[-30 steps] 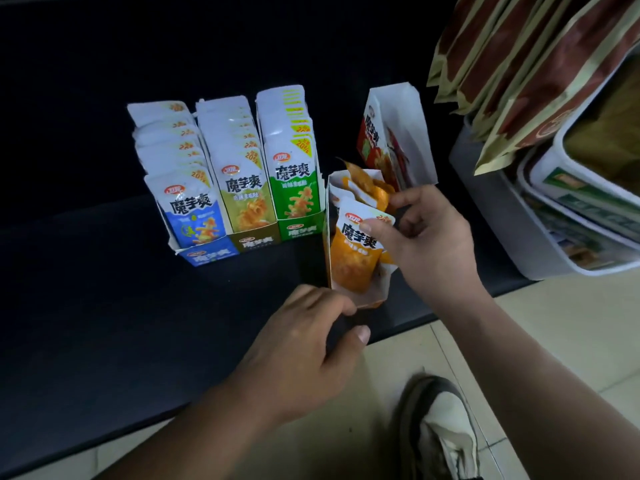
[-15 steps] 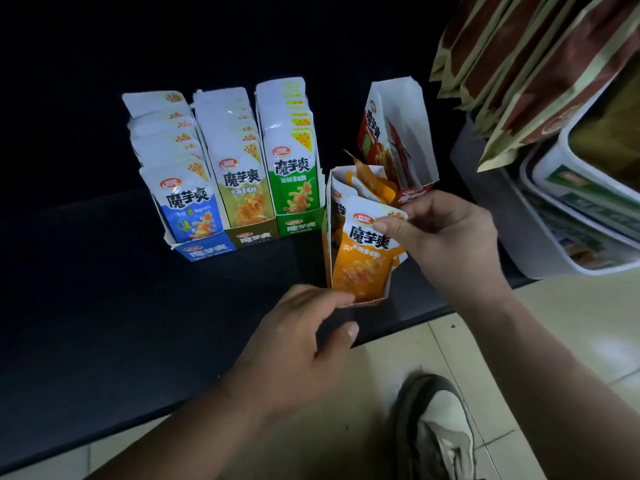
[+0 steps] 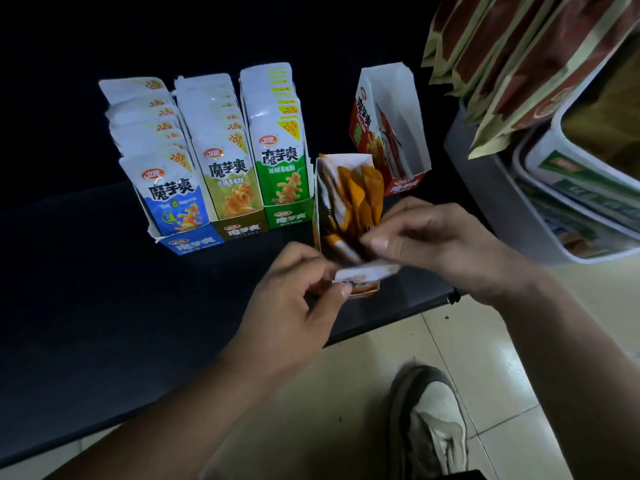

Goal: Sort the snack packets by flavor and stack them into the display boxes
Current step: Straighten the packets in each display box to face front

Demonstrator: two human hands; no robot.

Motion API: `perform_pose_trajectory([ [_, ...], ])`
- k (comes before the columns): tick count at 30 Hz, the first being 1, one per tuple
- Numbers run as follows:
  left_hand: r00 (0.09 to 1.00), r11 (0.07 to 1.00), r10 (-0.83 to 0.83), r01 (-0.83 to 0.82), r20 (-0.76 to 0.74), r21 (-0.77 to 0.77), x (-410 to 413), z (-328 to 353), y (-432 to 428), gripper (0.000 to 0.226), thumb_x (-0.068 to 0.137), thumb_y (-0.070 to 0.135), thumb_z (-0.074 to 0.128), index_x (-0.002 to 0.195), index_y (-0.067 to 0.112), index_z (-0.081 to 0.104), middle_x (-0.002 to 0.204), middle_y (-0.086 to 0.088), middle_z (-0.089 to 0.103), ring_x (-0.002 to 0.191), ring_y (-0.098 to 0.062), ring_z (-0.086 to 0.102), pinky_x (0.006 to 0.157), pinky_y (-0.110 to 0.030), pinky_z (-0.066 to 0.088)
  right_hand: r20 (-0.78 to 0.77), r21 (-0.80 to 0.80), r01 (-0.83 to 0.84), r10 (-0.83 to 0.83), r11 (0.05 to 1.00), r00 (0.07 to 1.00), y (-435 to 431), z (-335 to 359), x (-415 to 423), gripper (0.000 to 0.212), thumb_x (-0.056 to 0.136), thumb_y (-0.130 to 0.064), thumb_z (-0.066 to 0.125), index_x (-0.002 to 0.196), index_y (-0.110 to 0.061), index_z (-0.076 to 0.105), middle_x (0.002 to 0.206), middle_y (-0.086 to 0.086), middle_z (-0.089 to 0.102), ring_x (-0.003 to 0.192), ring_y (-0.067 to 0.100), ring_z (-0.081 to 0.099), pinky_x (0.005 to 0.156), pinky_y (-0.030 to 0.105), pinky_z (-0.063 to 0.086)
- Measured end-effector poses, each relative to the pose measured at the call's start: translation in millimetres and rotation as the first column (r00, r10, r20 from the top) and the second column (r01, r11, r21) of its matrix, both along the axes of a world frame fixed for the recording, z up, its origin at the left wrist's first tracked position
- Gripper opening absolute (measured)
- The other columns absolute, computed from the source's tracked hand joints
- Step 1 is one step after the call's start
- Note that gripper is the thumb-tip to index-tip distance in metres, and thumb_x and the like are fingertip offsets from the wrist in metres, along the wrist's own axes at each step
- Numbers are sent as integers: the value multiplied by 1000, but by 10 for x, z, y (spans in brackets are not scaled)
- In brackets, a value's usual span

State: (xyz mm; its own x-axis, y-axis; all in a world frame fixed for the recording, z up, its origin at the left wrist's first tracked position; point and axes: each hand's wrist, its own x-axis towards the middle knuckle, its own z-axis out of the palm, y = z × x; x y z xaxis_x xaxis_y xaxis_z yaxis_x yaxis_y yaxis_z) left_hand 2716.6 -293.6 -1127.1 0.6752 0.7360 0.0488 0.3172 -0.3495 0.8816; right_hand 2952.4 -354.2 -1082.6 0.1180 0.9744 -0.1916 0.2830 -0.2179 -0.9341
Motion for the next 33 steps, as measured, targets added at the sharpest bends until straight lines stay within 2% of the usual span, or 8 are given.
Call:
perform_pose_trajectory([
  [4, 993, 991, -116, 118, 24, -62, -44, 50, -7, 12, 95, 16, 72, 99, 26, 76, 101, 11, 66, 95, -19, 67, 79, -40, 56, 0, -38, 88, -88, 995, 996, 6, 33, -52, 32, 89, -51, 72, 100, -24, 82, 101, -2, 72, 95, 21, 68, 82, 39, 58],
  [8, 993, 974, -110, 102, -30, -201, -50, 51, 19, 20, 100, 12, 61, 100, 21, 79, 112, 12, 69, 110, -14, 66, 86, -22, 52, 104, -2, 26, -26, 1000, 994, 83, 118, -146, 23, 80, -40, 82, 90, -20, 82, 89, 3, 78, 91, 25, 74, 87, 52, 60],
  [11, 985, 880, -126, 55, -120, -471, -8, 36, 106, 29, 106, 19, 56, 91, 23, 81, 95, 13, 78, 111, -15, 69, 92, -25, 53, 169, -21, -26, 29, 999, 985, 139, 105, -207, 21, 77, -37, 87, 85, -19, 80, 80, 5, 77, 78, 28, 74, 76, 52, 61],
  [15, 996, 953, 61, -76, -60, -293, 125, 239, 117, 18, 97, 35, 69, 85, 28, 82, 70, 6, 74, 65, -6, 68, 59, -25, 54, 245, 18, 63, -66, 998, 967, 163, -42, -268, 25, 77, -42, 87, 78, -18, 77, 69, 3, 73, 64, 20, 70, 60, 42, 59],
  [20, 982, 881, 125, -174, -139, -439, 258, 352, 205, 23, 80, 40, 87, 82, 18, 79, 74, 5, 78, 71, -13, 76, 70, -34, 61, 167, 96, 123, -138, 988, 976, 121, -36, -219, 25, 91, -32, 78, 75, -13, 75, 64, -2, 67, 62, 13, 62, 60, 31, 51],
  [24, 971, 894, 135, -205, -198, -398, 306, 397, 272, 27, 90, 37, 77, 75, 16, 78, 69, 1, 77, 63, -12, 73, 62, -31, 60, 192, 92, 204, -219, 975, 957, 148, -53, -279, 41, 97, -38, 71, 71, -6, 69, 67, 16, 65, 67, 33, 66, 63, 49, 57],
  [27, 969, 873, 205, -246, -140, -421, 278, 457, 289, 24, 96, 20, 66, 75, 14, 75, 67, 0, 75, 59, -7, 68, 52, -18, 49, 181, 62, 323, -329, 944, 927, 167, -55, -303, 44, 99, -41, 67, 74, -5, 70, 66, 12, 68, 67, 30, 70, 67, 52, 61],
  [33, 930, 818, 366, -328, -12, -472, 28, 495, 290, 25, 98, 14, 60, 75, 15, 69, 75, -4, 73, 72, -16, 72, 69, -36, 61, 75, -60, 323, -319, 944, 945, 132, 15, -333, 21, 100, -37, 65, 99, -23, 80, 84, 0, 76, 75, 9, 71, 74, 26, 59],
])
